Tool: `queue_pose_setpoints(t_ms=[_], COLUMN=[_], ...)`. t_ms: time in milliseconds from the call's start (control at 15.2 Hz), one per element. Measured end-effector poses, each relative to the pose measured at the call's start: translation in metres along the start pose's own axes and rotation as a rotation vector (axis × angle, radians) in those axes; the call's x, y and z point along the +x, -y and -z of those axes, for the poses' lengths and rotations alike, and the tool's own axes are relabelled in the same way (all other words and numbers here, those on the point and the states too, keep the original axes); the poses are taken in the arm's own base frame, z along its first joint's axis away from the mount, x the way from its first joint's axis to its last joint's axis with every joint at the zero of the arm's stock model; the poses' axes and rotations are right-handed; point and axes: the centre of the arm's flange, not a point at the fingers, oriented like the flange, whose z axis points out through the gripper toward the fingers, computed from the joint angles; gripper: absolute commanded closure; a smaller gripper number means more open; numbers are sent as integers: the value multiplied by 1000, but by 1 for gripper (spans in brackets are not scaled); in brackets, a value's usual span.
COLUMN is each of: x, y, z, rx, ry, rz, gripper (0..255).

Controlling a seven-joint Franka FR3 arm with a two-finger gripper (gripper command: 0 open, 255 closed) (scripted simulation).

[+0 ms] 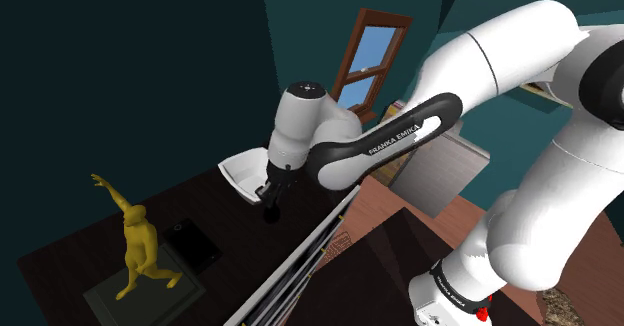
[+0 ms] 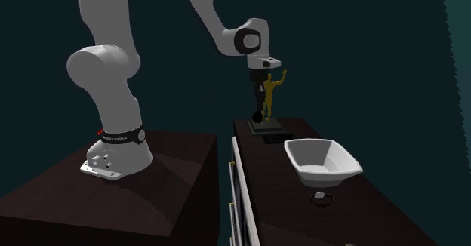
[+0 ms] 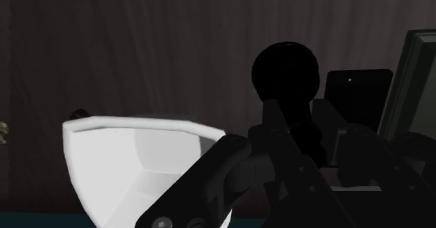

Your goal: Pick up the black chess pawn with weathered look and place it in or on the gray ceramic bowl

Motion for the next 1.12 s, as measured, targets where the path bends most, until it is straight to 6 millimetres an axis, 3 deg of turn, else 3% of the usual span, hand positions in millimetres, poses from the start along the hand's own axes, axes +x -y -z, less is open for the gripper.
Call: queue_pose_setpoints(t_ms=[1122], x=[177], y=[-140], z=[-3], rx=[0], ry=[0], rz=[0], gripper=[255])
